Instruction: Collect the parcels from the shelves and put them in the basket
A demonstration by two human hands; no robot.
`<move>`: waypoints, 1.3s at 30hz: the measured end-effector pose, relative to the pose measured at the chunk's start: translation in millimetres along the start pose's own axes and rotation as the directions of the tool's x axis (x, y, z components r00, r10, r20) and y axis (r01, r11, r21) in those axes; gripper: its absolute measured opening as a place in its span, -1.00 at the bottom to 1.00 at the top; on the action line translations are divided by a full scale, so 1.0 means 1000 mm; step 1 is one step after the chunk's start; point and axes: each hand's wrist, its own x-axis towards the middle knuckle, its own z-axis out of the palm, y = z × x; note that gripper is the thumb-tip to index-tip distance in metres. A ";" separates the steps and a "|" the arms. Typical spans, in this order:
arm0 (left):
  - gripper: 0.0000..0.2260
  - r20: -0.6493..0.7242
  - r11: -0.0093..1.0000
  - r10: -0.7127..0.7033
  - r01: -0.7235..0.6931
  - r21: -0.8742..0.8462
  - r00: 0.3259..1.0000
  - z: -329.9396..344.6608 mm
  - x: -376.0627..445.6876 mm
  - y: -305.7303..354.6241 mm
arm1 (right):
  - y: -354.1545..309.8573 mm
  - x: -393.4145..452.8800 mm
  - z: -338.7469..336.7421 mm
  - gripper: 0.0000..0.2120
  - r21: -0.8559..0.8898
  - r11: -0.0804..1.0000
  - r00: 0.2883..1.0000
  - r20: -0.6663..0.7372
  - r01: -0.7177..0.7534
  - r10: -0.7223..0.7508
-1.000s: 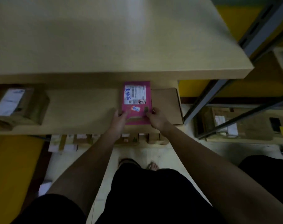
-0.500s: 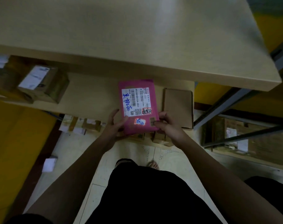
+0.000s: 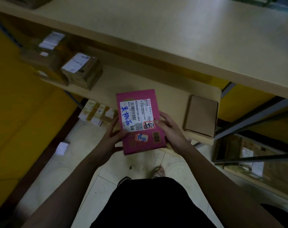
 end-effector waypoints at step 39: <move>-0.31 -0.977 0.598 0.071 -0.776 0.203 -0.201 0.008 -0.447 -0.107 | 0.013 -0.236 0.338 -0.51 -0.211 0.920 0.104 0.977 0.331 0.186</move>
